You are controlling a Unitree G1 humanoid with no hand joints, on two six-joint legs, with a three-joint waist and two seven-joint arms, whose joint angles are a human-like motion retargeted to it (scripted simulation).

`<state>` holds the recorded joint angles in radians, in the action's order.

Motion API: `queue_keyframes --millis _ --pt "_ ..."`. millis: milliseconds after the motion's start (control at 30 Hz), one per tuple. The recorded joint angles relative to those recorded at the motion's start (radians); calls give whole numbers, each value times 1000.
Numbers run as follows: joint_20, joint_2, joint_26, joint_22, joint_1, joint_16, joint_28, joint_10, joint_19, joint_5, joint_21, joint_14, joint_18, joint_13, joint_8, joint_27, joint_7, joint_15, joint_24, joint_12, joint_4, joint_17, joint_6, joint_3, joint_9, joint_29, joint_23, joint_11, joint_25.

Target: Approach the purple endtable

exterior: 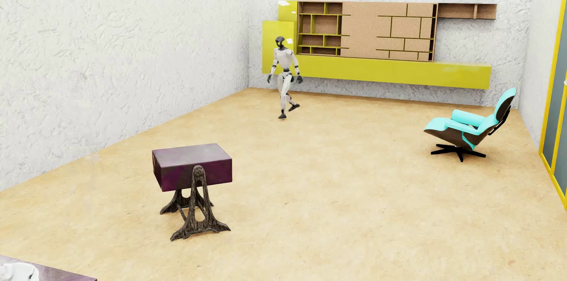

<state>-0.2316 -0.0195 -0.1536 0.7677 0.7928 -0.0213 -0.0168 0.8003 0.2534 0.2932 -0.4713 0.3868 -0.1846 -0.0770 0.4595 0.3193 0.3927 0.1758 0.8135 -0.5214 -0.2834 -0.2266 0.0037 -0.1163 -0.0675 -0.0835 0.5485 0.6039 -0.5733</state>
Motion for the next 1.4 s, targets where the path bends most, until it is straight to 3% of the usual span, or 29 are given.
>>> queue_keyframes --millis 33,67,100,133,233,300,367,400,467,500,533,567,600,667,767,800,833,867,900,933,1000,1067,1133,1200,1267,1300,1333,1367,1400 --pt "12 62 -21 23 -39 -2 -20 7 -19 49 29 32 -8 30 -90 30 -3 -176 12 10 39 -8 -3 6 -4 -26 60 159 39" --pt "37 142 -35 42 -89 13 -62 -7 -145 115 51 64 -4 59 -110 59 -9 -267 36 33 83 -13 -9 16 -7 -40 134 331 78" --pt "67 258 -32 50 -150 36 -95 -46 -253 101 60 88 8 86 -185 87 -21 -189 66 71 137 -18 -14 37 -11 -34 210 495 105" --pt "91 392 -20 48 -224 62 -92 -117 -272 43 60 96 28 119 -262 110 -43 -128 90 123 191 -23 -16 58 -14 -12 272 620 119" --pt "157 728 40 0 -493 113 14 -416 -157 -114 26 62 71 271 -315 89 -144 -62 102 303 305 -40 -4 103 4 92 319 589 123" --pt "235 869 125 -91 -619 133 4 -474 -153 -129 77 113 88 405 -279 52 -226 -38 69 411 338 -59 7 135 21 175 254 329 138" --pt "312 934 210 -228 -735 144 28 -476 -158 -144 218 191 103 540 -303 39 -302 -67 -4 494 353 -32 7 167 28 136 153 -66 123" --pt "326 934 238 -294 -796 140 81 -474 -91 -157 281 210 116 585 -339 40 -324 -42 -64 502 347 -5 7 181 30 76 122 -215 100" --pt "348 916 268 -394 -878 141 182 -360 -233 -187 323 70 144 591 -362 68 -328 -84 -211 437 297 42 13 206 30 20 128 -131 45" --pt "368 888 260 -422 -847 164 177 -193 -230 -197 318 -134 158 561 -351 87 -330 -127 -264 381 253 64 21 212 25 39 153 -48 24" --pt "385 838 231 -431 -753 185 131 56 -271 -201 320 -399 227 516 -331 103 -321 -101 -286 325 200 80 30 210 18 67 178 18 11" --pt "389 774 185 -416 -623 199 75 296 -288 -216 323 -481 235 459 -312 115 -309 -34 -264 286 140 93 42 196 11 86 196 45 3" --pt "377 690 136 -374 -479 205 50 463 -277 -237 320 -386 161 390 -296 112 -311 33 -205 262 121 102 53 173 4 86 211 27 -19" --pt "297 481 20 -220 -225 155 125 484 -244 -274 240 -226 210 236 -288 77 -266 119 -110 250 136 62 57 125 9 60 209 -97 -80" --pt "61 207 -92 -36 27 102 160 43 -243 -311 84 -191 255 12 -281 -18 -321 274 -217 210 232 -42 33 64 30 93 116 -172 -146" --pt "28 117 -85 -32 44 111 123 -219 -235 -309 62 -235 296 -63 -292 -45 -377 320 -227 173 252 -75 25 45 28 94 55 -189 -147" --pt "16 20 -59 -53 26 115 103 -488 -216 -297 65 -261 230 -127 -316 -65 -419 348 -210 116 247 -95 16 25 23 63 -2 -220 -128" --pt "-2 -76 -29 -86 8 106 108 -621 -195 -286 87 -237 266 -169 -344 -75 -332 334 -187 44 202 -94 12 10 17 5 -44 -221 -85" --pt "-27 -144 -6 -112 -17 74 116 -601 -167 -258 115 -248 218 -186 -374 -73 -231 269 -179 -20 171 -91 7 -5 12 -51 -72 -192 -32" --pt "-55 -167 7 -125 -11 31 117 -431 -190 -220 135 -309 179 -178 -404 -58 -185 113 -187 -68 150 -92 -2 -19 6 -86 -94 -95 8" --pt "-85 -38 9 -89 -44 -26 130 -160 -95 -109 159 -250 86 -105 -420 -2 -161 -324 -183 -57 179 -109 -27 -32 -10 -107 -133 344 19" --pt "-63 252 -5 -3 -194 -16 178 -156 -201 -72 196 -97 80 1 -431 37 -161 -207 -133 94 265 -60 -53 -8 -23 -122 -111 699 39" --pt "26 524 -3 70 -418 16 193 -346 -203 -118 206 -31 124 85 -401 70 -205 -110 -51 293 328 17 -58 34 -10 -89 36 651 107" --pt "162 718 76 46 -598 39 101 -466 -199 -164 99 17 137 150 -374 97 -235 -53 25 467 349 14 -42 80 23 95 203 353 80" --pt "316 837 226 -107 -715 67 42 -463 -192 -151 57 99 147 262 -414 68 -270 -99 50 618 354 -36 -29 128 48 304 222 -69 18" --pt "378 855 300 -200 -782 76 64 -455 -196 -113 138 123 161 353 -418 72 -305 -89 13 678 350 -34 -30 148 52 274 180 -278 7" --pt "427 852 361 -286 -847 89 90 -431 -163 -70 253 124 178 449 -382 84 -337 -42 -62 702 331 3 -31 168 53 157 136 -379 8" --pt "474 833 395 -368 -886 128 84 -349 -199 -46 351 55 179 525 -318 91 -362 -20 -144 687 296 63 -32 186 52 34 114 -321 20" --pt "516 820 394 -454 -872 200 37 -194 -280 -54 399 -142 150 563 -291 101 -372 -91 -196 637 240 125 -25 201 49 -28 124 -185 34"
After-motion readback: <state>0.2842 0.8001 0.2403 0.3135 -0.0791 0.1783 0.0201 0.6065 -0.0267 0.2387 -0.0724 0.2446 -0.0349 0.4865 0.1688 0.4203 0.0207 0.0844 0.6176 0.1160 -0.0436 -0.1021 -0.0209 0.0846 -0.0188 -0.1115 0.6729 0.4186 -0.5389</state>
